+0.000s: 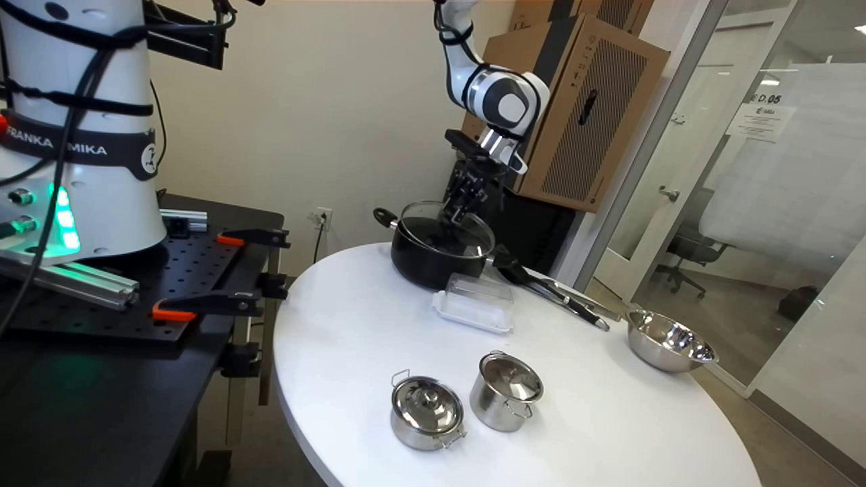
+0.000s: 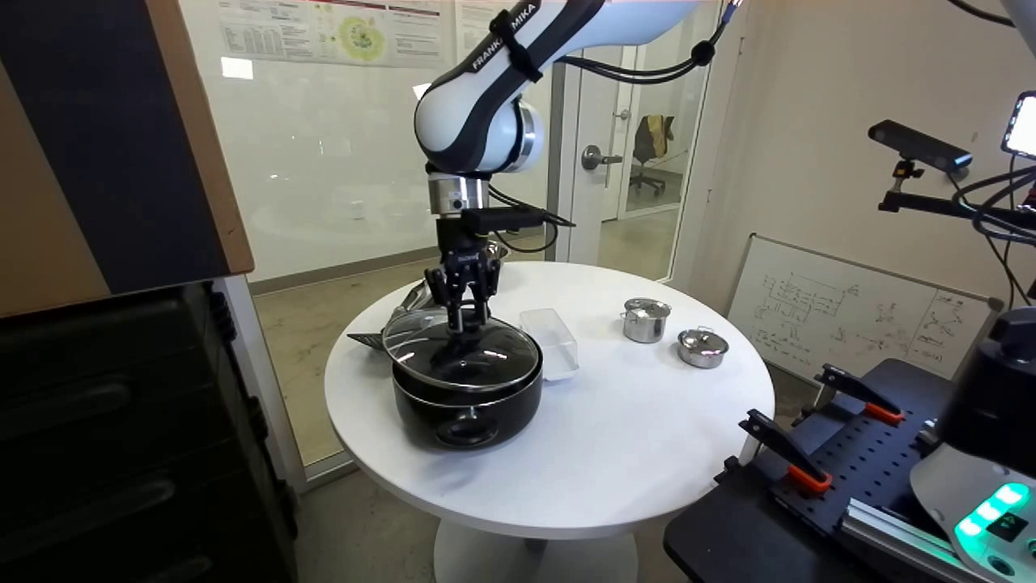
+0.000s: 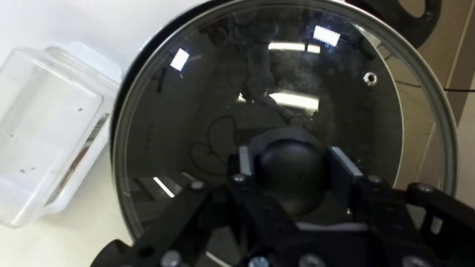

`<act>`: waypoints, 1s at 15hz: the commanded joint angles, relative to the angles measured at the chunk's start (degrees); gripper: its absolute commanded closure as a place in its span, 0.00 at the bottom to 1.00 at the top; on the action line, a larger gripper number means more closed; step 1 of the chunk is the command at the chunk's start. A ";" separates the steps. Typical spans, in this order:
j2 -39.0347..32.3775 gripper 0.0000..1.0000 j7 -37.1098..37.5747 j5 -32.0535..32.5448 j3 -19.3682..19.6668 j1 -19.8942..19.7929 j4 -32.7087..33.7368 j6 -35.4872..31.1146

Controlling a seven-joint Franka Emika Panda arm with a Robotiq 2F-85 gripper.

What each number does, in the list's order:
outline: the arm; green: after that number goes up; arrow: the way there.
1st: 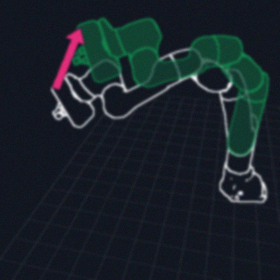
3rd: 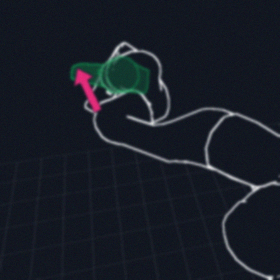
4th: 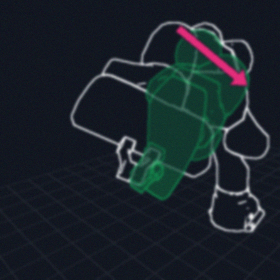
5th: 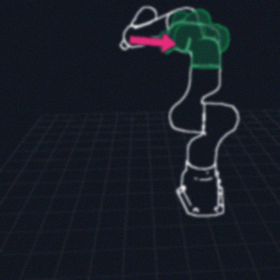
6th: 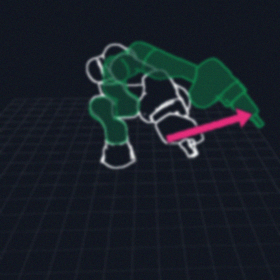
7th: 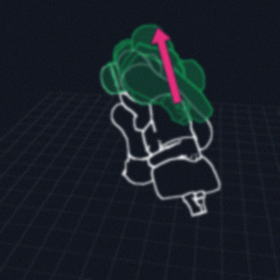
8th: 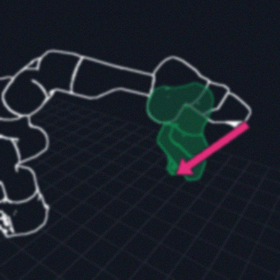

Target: Put the lid on the black pot then remove the lids from the silver pots.

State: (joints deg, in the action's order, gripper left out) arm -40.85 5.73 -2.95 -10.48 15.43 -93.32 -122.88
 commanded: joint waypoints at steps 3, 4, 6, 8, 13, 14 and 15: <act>0.12 0.74 1.23 0.30 0.77 0.81 1.57 2.71; 0.00 0.74 1.26 0.35 0.78 0.88 1.64 2.86; -0.17 0.74 1.37 0.51 0.86 1.06 1.73 3.21; -0.28 0.26 1.42 0.65 0.96 1.18 1.75 3.42; -0.48 0.14 1.85 0.61 1.05 1.40 2.09 3.87; -0.48 0.15 1.88 0.60 1.05 1.41 2.16 4.00; -0.48 0.14 1.97 0.63 1.06 1.45 2.22 4.10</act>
State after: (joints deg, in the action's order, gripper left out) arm -41.07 6.20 -2.91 -10.24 15.91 -92.80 -121.12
